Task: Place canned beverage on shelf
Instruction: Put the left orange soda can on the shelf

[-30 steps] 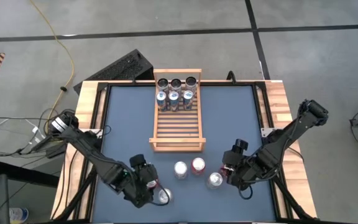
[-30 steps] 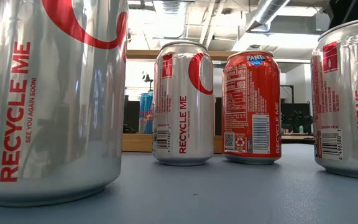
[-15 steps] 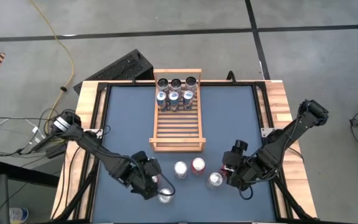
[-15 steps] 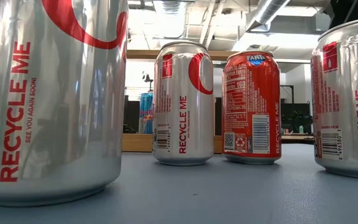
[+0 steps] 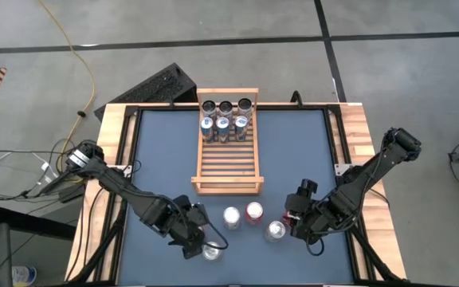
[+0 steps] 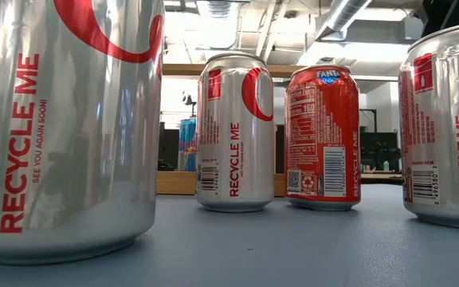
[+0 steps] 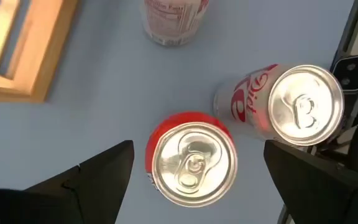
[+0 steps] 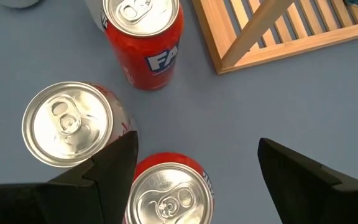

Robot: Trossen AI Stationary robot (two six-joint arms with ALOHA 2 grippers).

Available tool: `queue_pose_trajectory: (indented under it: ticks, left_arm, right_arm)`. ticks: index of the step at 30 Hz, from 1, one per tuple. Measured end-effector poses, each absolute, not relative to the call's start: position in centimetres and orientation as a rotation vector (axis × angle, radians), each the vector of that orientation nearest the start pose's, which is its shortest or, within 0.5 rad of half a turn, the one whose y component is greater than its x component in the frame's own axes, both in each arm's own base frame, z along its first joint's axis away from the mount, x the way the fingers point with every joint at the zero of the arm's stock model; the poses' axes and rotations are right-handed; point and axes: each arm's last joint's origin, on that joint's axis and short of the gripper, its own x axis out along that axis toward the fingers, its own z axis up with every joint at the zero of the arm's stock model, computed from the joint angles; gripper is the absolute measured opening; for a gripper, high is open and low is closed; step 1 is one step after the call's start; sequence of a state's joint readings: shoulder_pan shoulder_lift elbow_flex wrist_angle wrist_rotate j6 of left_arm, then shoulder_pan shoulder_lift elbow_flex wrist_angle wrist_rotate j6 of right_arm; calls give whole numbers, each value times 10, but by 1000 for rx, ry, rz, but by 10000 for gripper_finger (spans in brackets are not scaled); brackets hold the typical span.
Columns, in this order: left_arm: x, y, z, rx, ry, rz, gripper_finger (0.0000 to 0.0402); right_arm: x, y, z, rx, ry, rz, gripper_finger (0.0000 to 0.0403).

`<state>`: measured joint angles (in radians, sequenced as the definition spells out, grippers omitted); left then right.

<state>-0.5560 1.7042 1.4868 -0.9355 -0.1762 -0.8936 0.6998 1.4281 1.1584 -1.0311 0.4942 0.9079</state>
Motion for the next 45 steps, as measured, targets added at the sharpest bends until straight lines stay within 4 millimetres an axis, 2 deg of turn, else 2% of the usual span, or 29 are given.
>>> queue_pose_trajectory:
  ticks: [7,15,19,28,36,45]
  left_arm:
    - [293,-175,280,-334,1158,209,348]
    - [301,-182,262,-332,1229,189,348]
    - [302,-183,261,-338,1244,181,348]
    - [295,-175,263,-305,1287,239,348]
    - [299,-177,296,-303,1228,215,348]
    - [303,-176,285,-320,1272,251,348]
  right_arm:
    - [208,158,268,101,1015,-296,317]
    - [208,158,267,111,1027,-284,317]
    - [208,158,267,111,1026,-284,317]
    - [208,158,267,110,1027,-285,317]
    - [209,158,267,113,1024,-284,317]
    - [209,159,267,114,1024,-284,317]
